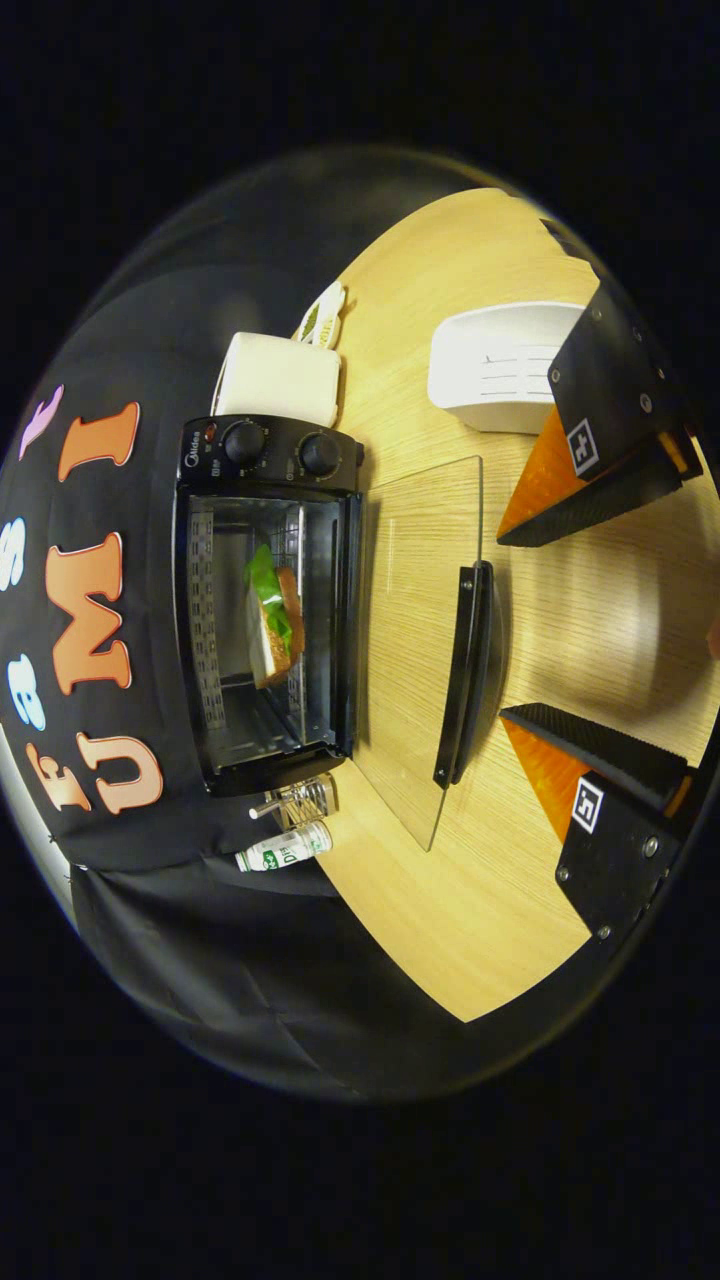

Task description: Open the toaster oven, put the food inside, and close the toaster oven door.

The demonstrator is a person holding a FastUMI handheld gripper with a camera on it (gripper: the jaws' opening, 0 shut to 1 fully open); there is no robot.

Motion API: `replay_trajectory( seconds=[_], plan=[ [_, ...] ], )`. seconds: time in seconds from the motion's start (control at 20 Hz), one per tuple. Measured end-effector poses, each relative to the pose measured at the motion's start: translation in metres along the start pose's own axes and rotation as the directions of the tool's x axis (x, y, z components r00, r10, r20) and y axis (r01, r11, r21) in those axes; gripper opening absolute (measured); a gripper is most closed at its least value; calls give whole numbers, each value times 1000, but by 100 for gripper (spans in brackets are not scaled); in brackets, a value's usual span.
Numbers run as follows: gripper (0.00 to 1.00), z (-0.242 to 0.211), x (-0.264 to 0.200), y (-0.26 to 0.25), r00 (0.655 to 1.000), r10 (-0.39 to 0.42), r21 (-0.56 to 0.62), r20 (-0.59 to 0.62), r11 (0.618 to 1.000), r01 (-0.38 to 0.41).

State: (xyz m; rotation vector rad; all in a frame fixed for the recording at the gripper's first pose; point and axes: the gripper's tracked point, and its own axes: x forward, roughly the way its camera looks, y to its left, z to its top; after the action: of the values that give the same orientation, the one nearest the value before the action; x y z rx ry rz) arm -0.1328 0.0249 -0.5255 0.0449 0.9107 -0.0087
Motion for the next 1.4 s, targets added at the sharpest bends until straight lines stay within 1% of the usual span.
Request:
replay_trajectory(
  seconds=[0.25,0.45,0.55,0.65,0.8,1.0,1.25,1.4],
  plan=[
    [94,-9,20,16,999,17,-12,-47,1000,-18],
    [94,-2,31,19,999,1,-34,-52,999,-3],
    [94,3,34,26,998,20,-18,-59,1000,-22],
    [95,14,37,26,999,17,-19,-38,1000,-17],
    [94,35,38,25,1000,14,-1,-2,1000,-14],
    [94,80,36,15,996,-27,-1,88,1000,27],
    [94,142,34,7,976,-62,-6,208,998,65],
    [94,172,34,7,964,-65,20,256,998,62]
  ],
)
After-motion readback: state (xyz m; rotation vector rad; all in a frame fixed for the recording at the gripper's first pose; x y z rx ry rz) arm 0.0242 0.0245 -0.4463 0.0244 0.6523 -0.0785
